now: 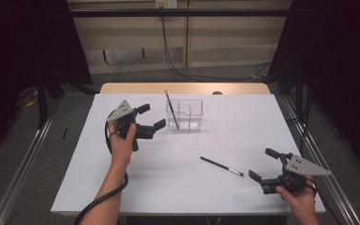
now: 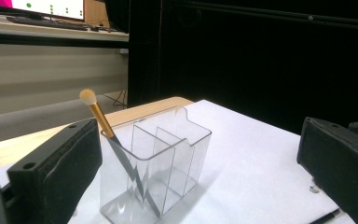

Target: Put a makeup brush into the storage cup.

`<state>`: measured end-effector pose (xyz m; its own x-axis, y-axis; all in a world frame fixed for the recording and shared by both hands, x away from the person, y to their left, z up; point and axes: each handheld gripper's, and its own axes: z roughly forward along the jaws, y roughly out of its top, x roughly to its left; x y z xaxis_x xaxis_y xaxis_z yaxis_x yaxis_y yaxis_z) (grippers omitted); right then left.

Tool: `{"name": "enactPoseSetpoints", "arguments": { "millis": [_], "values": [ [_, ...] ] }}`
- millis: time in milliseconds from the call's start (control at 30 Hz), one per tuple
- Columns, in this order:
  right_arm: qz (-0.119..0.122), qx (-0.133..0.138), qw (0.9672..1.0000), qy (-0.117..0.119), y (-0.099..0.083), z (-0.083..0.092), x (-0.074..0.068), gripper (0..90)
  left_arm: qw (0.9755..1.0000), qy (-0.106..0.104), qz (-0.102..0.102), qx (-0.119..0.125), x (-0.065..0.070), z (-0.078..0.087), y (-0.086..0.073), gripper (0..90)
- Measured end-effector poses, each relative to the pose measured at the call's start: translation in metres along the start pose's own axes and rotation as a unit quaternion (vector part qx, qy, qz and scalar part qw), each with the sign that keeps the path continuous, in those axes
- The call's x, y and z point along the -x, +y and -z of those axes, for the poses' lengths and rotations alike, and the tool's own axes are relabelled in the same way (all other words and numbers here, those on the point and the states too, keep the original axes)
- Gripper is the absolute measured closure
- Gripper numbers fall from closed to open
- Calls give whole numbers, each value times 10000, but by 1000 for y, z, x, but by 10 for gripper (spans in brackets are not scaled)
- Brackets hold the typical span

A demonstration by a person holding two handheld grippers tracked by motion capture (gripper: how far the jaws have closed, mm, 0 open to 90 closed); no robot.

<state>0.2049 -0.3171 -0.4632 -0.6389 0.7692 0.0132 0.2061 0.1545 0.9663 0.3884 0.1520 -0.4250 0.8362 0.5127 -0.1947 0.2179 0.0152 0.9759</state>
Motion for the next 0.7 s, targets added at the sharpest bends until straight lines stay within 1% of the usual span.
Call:
{"name": "enactPoseSetpoints", "arguments": {
  "millis": [133, 200, 267, 433, 567, 700],
  "values": [
    [6, 7, 10000, -2, 0, 0, -1, 0, 10000, 2, -28, -5, 1, 6, -3, 0],
    [13, 13, 10000, -6, 0, 0, -1, 0, 10000, -23, 6, 41, 2, 8, -4, 0],
    [3, 27, 10000, -10, 0, 1, -1, 0, 10000, -10, -47, 8, 2, 10, -5, 0],
    [-10, 39, 10000, -15, 0, 1, 0, 0, 10000, -70, -33, 42, 4, 15, -8, 0],
    [-8, 45, 10000, -13, 0, 2, 0, 0, 10000, -70, -18, 45, 6, 19, -11, 0],
    [1, 56, 10000, -26, 1, 2, 0, 0, 9999, -80, -62, 53, 8, 24, -12, 0]
  ]
}}
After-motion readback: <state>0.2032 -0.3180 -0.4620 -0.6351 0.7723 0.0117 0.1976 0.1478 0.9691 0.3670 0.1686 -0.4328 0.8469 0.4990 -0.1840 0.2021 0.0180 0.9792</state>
